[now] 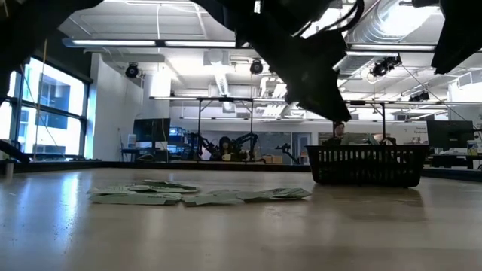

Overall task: Pick and place Stevia / Truvia into bins
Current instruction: Put the stevia packet into the black bin

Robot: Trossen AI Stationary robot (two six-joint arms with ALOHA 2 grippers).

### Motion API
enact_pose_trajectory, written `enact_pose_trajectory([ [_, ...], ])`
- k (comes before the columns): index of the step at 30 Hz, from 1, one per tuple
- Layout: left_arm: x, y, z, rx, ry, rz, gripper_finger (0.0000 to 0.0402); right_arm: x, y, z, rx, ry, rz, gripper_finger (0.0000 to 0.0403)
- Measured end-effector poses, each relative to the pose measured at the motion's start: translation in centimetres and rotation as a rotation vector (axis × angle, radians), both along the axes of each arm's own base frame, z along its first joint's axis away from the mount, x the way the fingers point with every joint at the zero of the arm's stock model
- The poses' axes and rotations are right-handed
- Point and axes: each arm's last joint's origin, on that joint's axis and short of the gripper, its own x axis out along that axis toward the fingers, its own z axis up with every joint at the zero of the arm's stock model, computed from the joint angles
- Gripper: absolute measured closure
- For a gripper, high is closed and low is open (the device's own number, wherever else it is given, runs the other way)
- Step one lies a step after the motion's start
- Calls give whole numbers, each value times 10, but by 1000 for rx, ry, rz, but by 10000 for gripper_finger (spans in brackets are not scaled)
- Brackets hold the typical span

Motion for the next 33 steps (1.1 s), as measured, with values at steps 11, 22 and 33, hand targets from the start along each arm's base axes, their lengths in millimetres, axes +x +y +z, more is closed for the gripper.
enact_pose_trajectory([
  [11, -78, -50, 37, -36, 474, -29, 158, 14, 5, -12, -23, -15, 145, 216],
  [22, -140, -101, -41, -96, 580, 21, 186, 31, 0, -29, -1, -2, 189, 212],
  [33, -145, -95, -72, -125, 556, 3, 270, 33, -1, -29, 57, -9, 133, 212],
])
